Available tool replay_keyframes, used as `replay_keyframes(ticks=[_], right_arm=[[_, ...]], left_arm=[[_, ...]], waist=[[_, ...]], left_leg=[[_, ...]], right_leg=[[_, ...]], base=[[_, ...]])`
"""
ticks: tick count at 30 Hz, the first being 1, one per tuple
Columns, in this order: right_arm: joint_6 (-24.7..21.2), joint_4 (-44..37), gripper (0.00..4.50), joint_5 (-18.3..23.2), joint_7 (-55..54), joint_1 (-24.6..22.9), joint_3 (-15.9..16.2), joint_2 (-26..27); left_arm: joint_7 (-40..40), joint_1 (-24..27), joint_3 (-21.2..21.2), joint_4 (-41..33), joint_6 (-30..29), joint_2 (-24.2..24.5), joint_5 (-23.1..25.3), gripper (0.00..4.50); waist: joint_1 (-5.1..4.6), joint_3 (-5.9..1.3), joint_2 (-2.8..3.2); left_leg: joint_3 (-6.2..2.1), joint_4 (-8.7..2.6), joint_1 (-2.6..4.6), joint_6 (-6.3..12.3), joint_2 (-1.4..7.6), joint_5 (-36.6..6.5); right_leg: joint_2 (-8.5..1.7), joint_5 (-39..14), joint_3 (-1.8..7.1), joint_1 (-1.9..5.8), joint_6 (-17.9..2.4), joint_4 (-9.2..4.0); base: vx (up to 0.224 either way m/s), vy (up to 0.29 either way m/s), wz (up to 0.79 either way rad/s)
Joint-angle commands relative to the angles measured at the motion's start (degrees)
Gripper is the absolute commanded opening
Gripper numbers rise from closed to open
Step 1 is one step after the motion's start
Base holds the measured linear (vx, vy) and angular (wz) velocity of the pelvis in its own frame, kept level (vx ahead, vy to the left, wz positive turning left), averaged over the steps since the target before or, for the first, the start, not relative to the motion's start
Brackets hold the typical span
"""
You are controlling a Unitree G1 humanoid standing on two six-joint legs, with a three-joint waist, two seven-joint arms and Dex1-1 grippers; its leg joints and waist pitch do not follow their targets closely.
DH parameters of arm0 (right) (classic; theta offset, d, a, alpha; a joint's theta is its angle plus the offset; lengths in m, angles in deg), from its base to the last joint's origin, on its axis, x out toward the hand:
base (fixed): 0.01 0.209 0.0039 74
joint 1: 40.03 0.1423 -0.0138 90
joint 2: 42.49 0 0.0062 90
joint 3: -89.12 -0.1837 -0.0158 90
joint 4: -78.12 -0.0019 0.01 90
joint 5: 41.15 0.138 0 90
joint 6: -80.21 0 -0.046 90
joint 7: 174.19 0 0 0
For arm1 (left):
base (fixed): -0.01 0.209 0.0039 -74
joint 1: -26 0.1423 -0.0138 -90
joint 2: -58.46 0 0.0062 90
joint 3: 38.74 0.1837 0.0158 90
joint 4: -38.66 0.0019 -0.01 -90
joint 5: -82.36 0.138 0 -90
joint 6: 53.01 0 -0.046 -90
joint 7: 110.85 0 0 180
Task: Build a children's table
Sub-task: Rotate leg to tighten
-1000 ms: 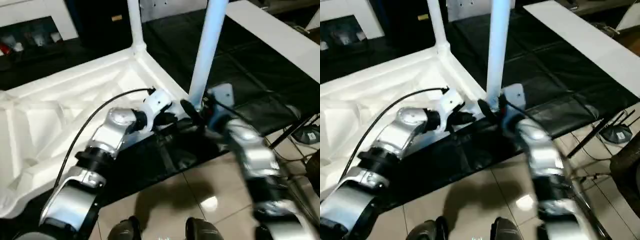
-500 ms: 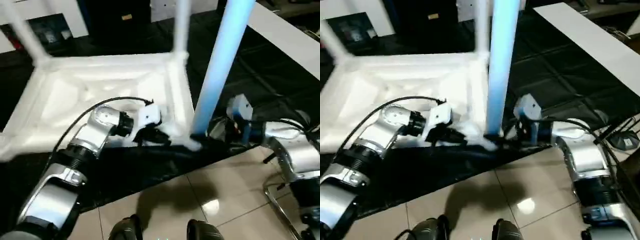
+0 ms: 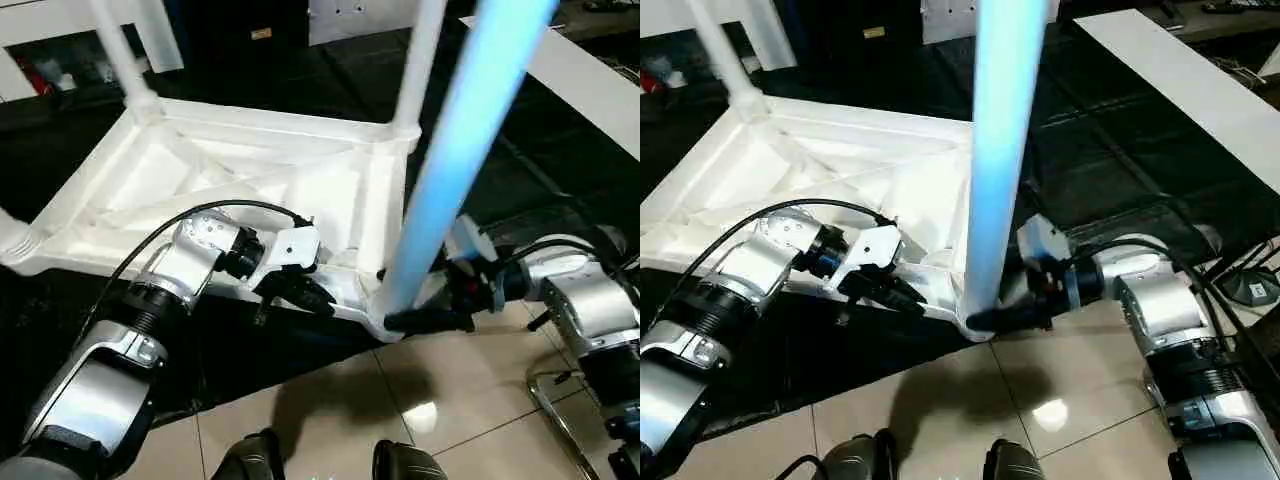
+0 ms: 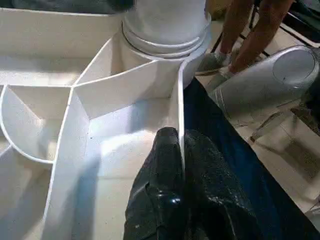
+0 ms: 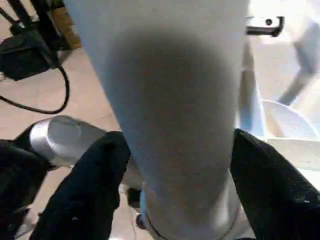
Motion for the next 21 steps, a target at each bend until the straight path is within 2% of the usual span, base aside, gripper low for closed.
replay_keyframes(ticks=[1,4,5,8,9,10,11,12,13,15,16,17,18,19,20,21], right_arm=[[0.0,0.4,2.88,0.4,1.3,0.9,0.7,-0.1],[0.1,0.7,2.78,0.4,2.6,1.1,1.4,-0.1],[-0.1,0.8,2.58,0.4,3.1,1.2,1.7,-0.1],[-0.2,1.0,2.41,0.4,3.6,1.2,2.0,0.0],[-1.0,0.9,2.33,1.0,3.6,1.1,2.0,0.4],[-1.0,0.9,2.22,1.0,3.6,1.1,2.0,0.4],[-1.5,0.7,2.15,1.3,3.5,1.0,1.9,0.6],[-2.8,0.1,2.10,1.9,3.1,0.8,1.7,0.9],[-2.8,0.1,2.08,1.9,3.1,0.8,1.7,0.9],[-6.2,-1.8,2.06,2.7,-0.1,-0.2,1.0,2.0],[-7.7,-2.5,2.05,2.7,-2.7,-0.6,0.6,2.9],[-8.9,-2.9,2.05,2.4,-5.6,-0.8,0.1,3.9],[-9.5,-3.0,2.05,2.1,-7.4,-0.9,-0.1,4.6],[-9.5,-3.3,2.05,-0.2,-13.7,-1.3,-0.5,6.9],[-9.3,-3.5,2.05,-1.8,-18.0,-1.6,-0.8,8.5],[-9.3,-3.5,2.05,-1.8,-18.0,-1.6,-0.8,8.5]], left_arm=[[2.3,0.4,3.0,0.5,0.2,-0.4,1.6,0.00],[2.7,0.2,3.0,0.9,0.5,-0.2,1.6,0.00],[2.7,0.1,3.0,1.2,0.7,-0.2,1.6,0.00],[2.7,-0.1,2.9,1.6,0.9,-0.2,1.7,0.00],[2.1,-0.2,2.7,1.9,0.6,-0.3,1.7,0.00],[2.1,-0.2,2.7,1.9,0.6,-0.3,1.7,0.00],[1.9,-0.2,2.6,2.0,0.5,-0.4,1.7,0.00],[1.3,-0.2,2.3,2.0,-0.1,-0.5,1.6,0.00],[1.3,-0.2,2.3,2.0,-0.1,-0.5,1.6,0.00],[-0.5,-0.1,1.2,1.9,-2.6,-0.7,1.0,0.00],[-1.6,0.0,0.7,1.7,-3.9,-0.9,0.9,0.00],[-2.9,0.0,0.1,1.7,-5.0,-1.1,0.8,0.00],[-3.8,-0.1,-0.2,1.7,-5.6,-1.3,0.8,0.00],[-8.2,-0.4,-1.5,1.9,-7.9,-2.4,1.0,0.00],[-11.3,-0.6,-2.4,2.1,-9.5,-3.2,1.2,0.00],[-11.3,-0.6,-2.4,2.1,-9.5,-3.2,1.2,0.00]], waist=[[-0.35,-4.65,-1.35],[-0.31,-4.68,-1.39],[-0.23,-4.66,-1.34],[-0.16,-4.69,-1.41],[-0.10,-4.73,-1.64],[-0.01,-4.68,-1.55],[0.04,-4.63,-1.47],[-0.02,-4.66,-1.76],[0.03,-4.64,-1.72],[0.02,-4.60,-1.68],[0.00,-4.39,-1.16],[-0.08,-4.31,-1.46],[-0.26,-4.22,-1.40],[-0.18,-3.99,-0.64],[-0.65,-3.83,-0.94],[-0.89,-3.73,-1.07]], left_leg=[[-0.73,-2.86,1.68,10.37,3.17,-5.2],[-0.67,-2.79,1.67,10.34,3.09,-5.1],[-0.70,-2.82,1.66,10.40,3.12,-4.7],[-0.68,-2.77,1.68,10.70,3.15,-4.3],[-0.62,-2.76,1.73,10.76,3.16,-4.3],[-0.64,-2.79,1.76,10.71,3.17,-4.4],[-0.64,-2.86,1.79,10.44,3.23,-4.9],[-0.60,-2.88,1.82,10.18,3.21,-5.1],[-0.65,-2.88,1.76,10.11,3.21,-5.1],[-0.59,-2.94,1.82,9.94,3.19,-4.9],[-0.60,-3.11,1.85,9.48,3.24,-5.2],[-0.66,-3.23,1.74,8.74,3.16,-6.3],[-0.71,-3.40,1.73,7.59,3.09,-8.2],[-0.82,-3.53,1.83,6.76,3.06,-9.6],[-0.83,-3.82,1.92,4.82,3.11,-12.0],[-0.91,-3.85,1.86,4.03,2.98,-12.9]], right_leg=[[-2.80,-3.1,1.96,2.86,-17.6,-3.03],[-2.81,-2.9,1.99,2.89,-17.7,-3.01],[-2.83,-2.7,1.97,2.91,-17.7,-2.97],[-2.84,-2.1,1.99,2.90,-17.7,-2.91],[-2.79,-2.4,1.99,2.86,-17.7,-2.90],[-2.80,-2.8,1.97,2.80,-17.6,-2.95],[-2.84,-3.7,1.98,2.75,-17.5,-3.07],[-2.78,-4.0,2.02,2.81,-17.5,-3.07],[-2.84,-4.1,2.01,2.82,-17.4,-3.02],[-2.75,-4.1,2.07,2.79,-17.3,-3.02],[-2.69,-4.7,2.09,2.60,-17.3,-3.23],[-2.80,-6.2,2.09,2.73,-17.1,-3.38],[-2.93,-9.3,2.05,2.68,-16.4,-3.72],[-2.99,-11.4,2.04,2.56,-16.2,-3.96],[-2.95,-14.6,2.18,2.29,-15.3,-4.29],[-2.99,-16.5,2.17,2.30,-14.6,-4.52]], base=[[0.000,0.000,0.00],[0.000,0.000,0.00],[0.000,0.000,0.00],[0.000,0.000,0.00],[0.000,0.000,0.00],[0.000,0.000,0.00],[0.000,0.000,0.00],[0.000,0.000,0.00],[0.000,0.000,0.00],[0.000,0.000,0.00],[0.000,0.000,0.00],[0.000,0.000,0.00],[0.000,0.000,0.00],[0.000,0.000,0.00],[0.000,0.000,0.00],[0.000,0.000,0.00]])
